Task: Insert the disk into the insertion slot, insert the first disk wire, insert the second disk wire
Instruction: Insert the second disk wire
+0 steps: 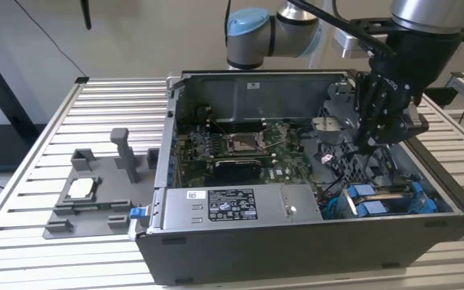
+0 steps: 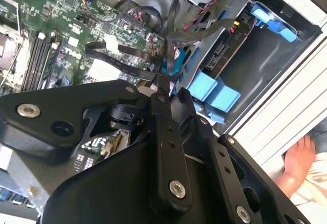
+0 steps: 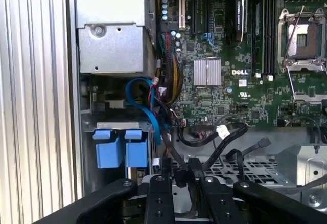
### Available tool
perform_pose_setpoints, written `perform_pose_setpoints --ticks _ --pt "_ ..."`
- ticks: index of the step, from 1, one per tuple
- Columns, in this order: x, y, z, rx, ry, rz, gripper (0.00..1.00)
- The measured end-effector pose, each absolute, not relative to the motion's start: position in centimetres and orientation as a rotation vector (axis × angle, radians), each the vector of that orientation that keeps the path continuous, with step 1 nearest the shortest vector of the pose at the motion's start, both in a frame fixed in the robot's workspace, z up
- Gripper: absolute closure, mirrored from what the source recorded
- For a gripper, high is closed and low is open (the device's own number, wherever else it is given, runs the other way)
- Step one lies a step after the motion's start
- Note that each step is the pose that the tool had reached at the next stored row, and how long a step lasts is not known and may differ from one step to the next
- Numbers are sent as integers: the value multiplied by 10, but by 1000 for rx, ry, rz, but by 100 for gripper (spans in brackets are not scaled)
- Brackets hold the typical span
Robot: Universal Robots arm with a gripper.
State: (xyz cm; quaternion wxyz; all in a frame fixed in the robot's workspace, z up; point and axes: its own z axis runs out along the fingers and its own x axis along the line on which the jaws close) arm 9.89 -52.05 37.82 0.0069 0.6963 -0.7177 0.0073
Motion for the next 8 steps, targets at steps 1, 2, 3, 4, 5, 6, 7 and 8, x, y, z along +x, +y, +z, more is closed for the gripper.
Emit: perform_pose_setpoints --ticks 1,2,3,4,5,6,7,8 --pt "99 -520 378 2178 -2245 26 73" --pt "99 -520 378 2178 -2245 28 73" --pt "99 -520 378 2178 -2245 28 75" --pt "99 -520 378 2178 -2245 28 75" --pt "99 -520 378 2178 -2245 28 82" --pt "99 -520 378 2178 -2245 28 82" --pt "99 -520 378 2178 -2245 29 82" --pt "99 -520 378 2178 -2245 29 82"
